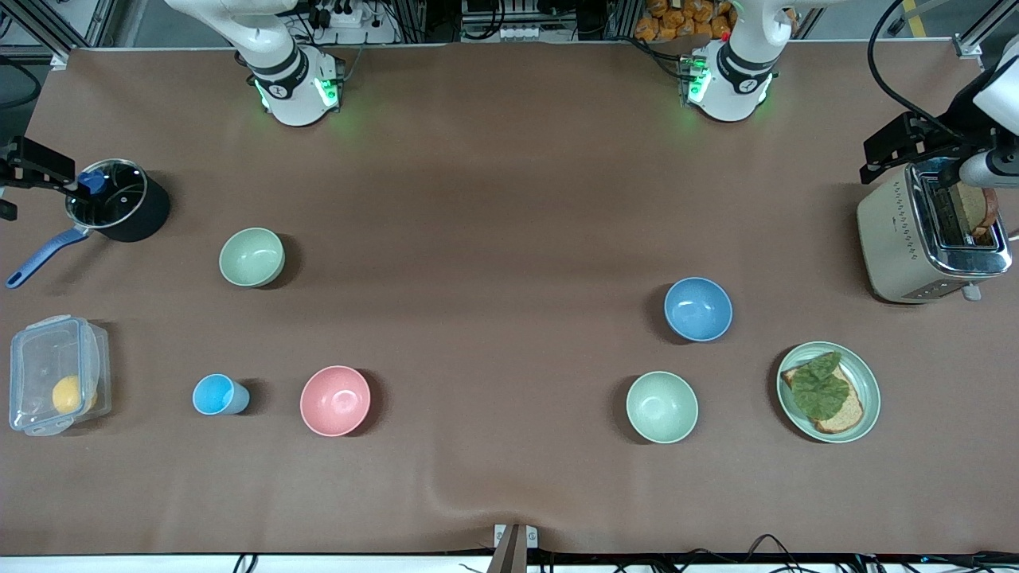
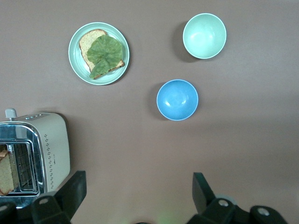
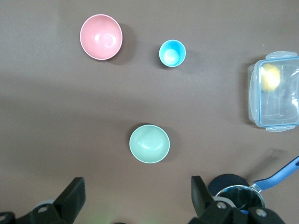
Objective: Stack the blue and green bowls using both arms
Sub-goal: 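Reach the left gripper to the blue bowl while the right gripper reaches the green bowl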
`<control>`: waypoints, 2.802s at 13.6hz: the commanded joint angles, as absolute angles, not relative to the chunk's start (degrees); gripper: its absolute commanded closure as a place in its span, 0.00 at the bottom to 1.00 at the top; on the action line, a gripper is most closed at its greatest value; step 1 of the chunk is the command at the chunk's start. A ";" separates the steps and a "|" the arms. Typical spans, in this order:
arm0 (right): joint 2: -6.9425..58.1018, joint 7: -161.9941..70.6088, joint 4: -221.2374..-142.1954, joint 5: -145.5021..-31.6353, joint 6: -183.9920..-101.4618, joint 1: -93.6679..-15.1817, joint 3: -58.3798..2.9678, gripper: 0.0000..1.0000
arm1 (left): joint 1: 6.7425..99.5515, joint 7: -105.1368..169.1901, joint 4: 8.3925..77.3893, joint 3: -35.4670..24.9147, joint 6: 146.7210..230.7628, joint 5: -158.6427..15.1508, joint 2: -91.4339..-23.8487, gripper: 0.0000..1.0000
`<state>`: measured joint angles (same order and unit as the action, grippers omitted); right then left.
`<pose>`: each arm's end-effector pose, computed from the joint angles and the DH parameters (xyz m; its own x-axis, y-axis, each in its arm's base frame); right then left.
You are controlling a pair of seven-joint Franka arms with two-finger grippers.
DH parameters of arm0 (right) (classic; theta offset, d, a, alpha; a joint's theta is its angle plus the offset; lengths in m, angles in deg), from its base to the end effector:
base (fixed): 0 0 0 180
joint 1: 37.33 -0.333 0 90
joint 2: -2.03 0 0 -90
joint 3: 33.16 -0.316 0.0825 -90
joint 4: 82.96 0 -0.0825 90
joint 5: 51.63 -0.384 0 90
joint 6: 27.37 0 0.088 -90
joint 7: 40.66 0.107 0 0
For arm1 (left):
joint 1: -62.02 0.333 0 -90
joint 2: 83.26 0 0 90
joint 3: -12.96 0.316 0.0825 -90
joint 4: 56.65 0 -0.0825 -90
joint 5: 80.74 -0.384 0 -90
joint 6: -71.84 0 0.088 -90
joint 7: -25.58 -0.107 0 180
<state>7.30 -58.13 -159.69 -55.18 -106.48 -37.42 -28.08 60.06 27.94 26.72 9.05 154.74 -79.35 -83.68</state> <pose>0.5611 -0.0385 0.6643 0.9734 0.2271 -0.0315 0.2247 -0.9722 -0.0657 0.5359 -0.0581 0.6715 0.9979 -0.0642 -0.0018 -0.0642 -0.9977 0.0235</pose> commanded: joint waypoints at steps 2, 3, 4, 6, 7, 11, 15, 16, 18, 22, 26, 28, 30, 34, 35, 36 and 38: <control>4.67 -58.94 -159.33 -54.88 -101.47 -37.59 -28.68 0.00 | 60.70 24.44 26.67 8.83 155.42 -79.07 -83.61 0.00; 4.23 -59.29 -159.51 -54.71 -103.29 -37.76 -28.85 0.00 | 60.70 24.00 26.85 8.92 155.69 -79.15 -83.61 0.00; 3.70 -60.34 -159.77 -54.71 -104.18 -37.85 -29.11 0.00 | 60.70 23.56 26.94 8.83 155.86 -80.20 -83.61 0.00; 3.61 -63.49 -159.95 -54.71 -104.36 -37.50 -28.76 0.00 | 60.70 22.77 27.38 8.74 156.30 -80.91 -83.61 0.00; 3.61 -64.56 -160.04 -54.71 -104.36 -37.42 -28.67 0.00 | 60.70 22.68 27.46 8.74 156.48 -80.91 -83.61 0.00; 3.52 -64.65 -160.13 -54.62 -104.28 -37.33 -28.67 0.00 | 60.70 21.88 29.39 8.66 158.76 -80.91 -83.79 0.00; 3.52 -64.57 -160.48 -54.71 -104.36 -37.33 -28.76 0.00 | 60.53 21.88 34.13 8.48 165.42 -80.83 -83.97 0.00; 3.52 -64.57 -160.48 -54.71 -104.28 -37.41 -28.76 0.00 | 60.35 21.88 35.71 8.39 167.53 -80.74 -83.97 0.00; 3.52 -63.96 -160.48 -54.62 -104.19 -37.50 -28.76 0.00 | 59.91 21.88 39.75 8.04 172.71 -80.82 -83.97 0.00; 3.52 -62.64 -160.57 -54.89 -103.92 -37.50 -28.76 0.00 | 59.82 21.88 46.00 7.07 185.46 -80.83 -82.83 0.00; 3.61 -56.48 -161.09 -54.97 -104.01 -37.77 -28.94 0.00 | 59.30 22.41 51.09 5.49 191.54 -80.83 -80.98 0.00; 4.40 -56.57 -161.27 -54.80 -103.83 -37.33 -28.76 0.00 | 59.38 22.41 55.92 5.40 194.79 -80.83 -81.41 0.00; 5.54 -57.09 -161.09 -53.57 -104.71 -36.98 -28.76 0.00 | 59.38 22.50 61.28 4.70 198.04 -80.83 -82.03 0.00; 13.96 -57.27 -160.92 -50.76 -106.82 -36.01 -28.67 0.00 | 59.56 23.28 65.16 4.61 199.11 -83.02 -81.16 0.00; 15.63 -57.27 -160.83 -50.67 -107.87 -35.92 -28.67 0.00 | 59.91 23.64 66.39 4.61 199.11 -83.02 -80.98 0.00; 16.87 -57.97 -160.83 -49.97 -110.14 -35.66 -28.67 0.00 | 60.00 25.12 67.10 4.61 199.11 -82.94 -80.28 0.00; 19.24 -60.08 -160.83 -49.61 -112.27 -34.87 -28.76 0.00 | 60.70 27.86 67.72 4.70 198.93 -83.11 -76.95 0.00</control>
